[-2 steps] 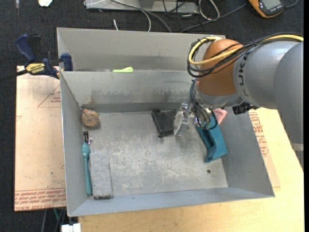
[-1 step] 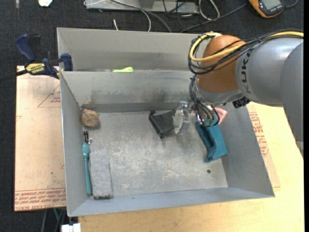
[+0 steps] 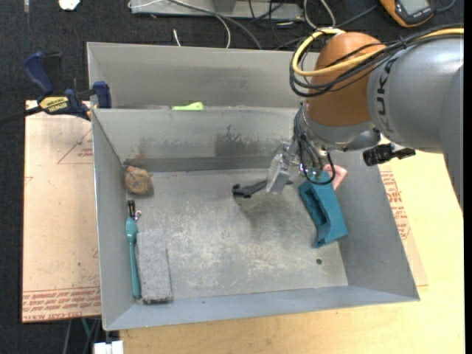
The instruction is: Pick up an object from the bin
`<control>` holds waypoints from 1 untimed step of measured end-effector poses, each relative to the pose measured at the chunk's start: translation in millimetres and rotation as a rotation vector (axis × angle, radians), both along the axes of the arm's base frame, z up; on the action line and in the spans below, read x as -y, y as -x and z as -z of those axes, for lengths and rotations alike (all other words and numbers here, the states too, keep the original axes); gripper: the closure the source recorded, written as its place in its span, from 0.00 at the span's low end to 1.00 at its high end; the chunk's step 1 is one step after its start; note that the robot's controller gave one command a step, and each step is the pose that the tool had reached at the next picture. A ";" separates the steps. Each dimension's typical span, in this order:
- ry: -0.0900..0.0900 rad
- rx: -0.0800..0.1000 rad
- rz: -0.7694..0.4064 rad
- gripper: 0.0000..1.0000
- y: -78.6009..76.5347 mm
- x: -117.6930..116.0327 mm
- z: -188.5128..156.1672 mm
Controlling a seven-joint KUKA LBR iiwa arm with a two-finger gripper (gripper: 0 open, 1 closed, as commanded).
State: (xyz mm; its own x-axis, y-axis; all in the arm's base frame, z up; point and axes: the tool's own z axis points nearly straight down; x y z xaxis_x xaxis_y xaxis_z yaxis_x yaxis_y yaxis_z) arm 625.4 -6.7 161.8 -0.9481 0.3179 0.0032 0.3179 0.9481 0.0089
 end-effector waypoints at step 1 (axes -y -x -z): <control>0.000 0.001 -0.137 1.00 0.0 13.9 -83.6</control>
Offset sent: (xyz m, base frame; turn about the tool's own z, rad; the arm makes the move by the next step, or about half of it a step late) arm 0.0068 -0.0119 0.2037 -0.0811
